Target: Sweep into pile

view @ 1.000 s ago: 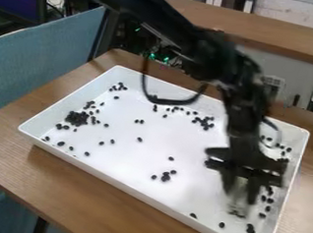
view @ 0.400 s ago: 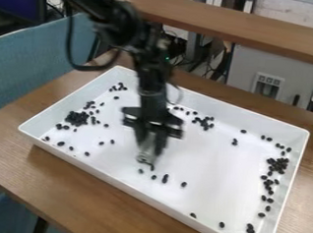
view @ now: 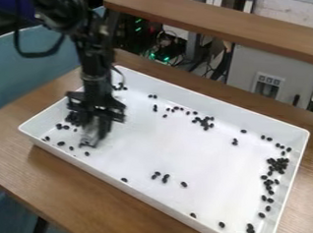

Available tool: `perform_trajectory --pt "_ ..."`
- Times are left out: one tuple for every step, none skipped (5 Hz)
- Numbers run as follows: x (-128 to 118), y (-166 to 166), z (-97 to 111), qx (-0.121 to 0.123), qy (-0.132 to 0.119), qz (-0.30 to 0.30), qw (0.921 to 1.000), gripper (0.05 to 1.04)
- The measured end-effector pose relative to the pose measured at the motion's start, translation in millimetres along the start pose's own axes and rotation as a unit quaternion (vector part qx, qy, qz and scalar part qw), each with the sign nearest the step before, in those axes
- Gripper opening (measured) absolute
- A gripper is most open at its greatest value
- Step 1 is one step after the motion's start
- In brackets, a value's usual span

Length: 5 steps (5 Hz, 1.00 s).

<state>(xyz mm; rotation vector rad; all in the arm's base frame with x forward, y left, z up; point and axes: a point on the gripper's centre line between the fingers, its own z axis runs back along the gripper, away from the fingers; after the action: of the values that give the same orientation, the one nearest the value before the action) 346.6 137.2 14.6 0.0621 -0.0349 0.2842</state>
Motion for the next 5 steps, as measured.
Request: perform_trajectory --pt "1.7 -5.1 4.7 -0.017 -0.004 -0.002 0.9998 0.394" --pt "6.5 -51.7 30.7 -0.045 -0.032 -0.056 0.9969 0.394" --pt "2.6 -100.9 57.7 -0.049 -0.057 -0.133 0.9883 0.394" --pt "-12.7 -148.3 65.8 -0.069 -0.063 -0.166 0.9817 0.394" --pt "-41.3 -187.8 63.5 -0.081 -0.058 -0.173 0.9799 0.394"
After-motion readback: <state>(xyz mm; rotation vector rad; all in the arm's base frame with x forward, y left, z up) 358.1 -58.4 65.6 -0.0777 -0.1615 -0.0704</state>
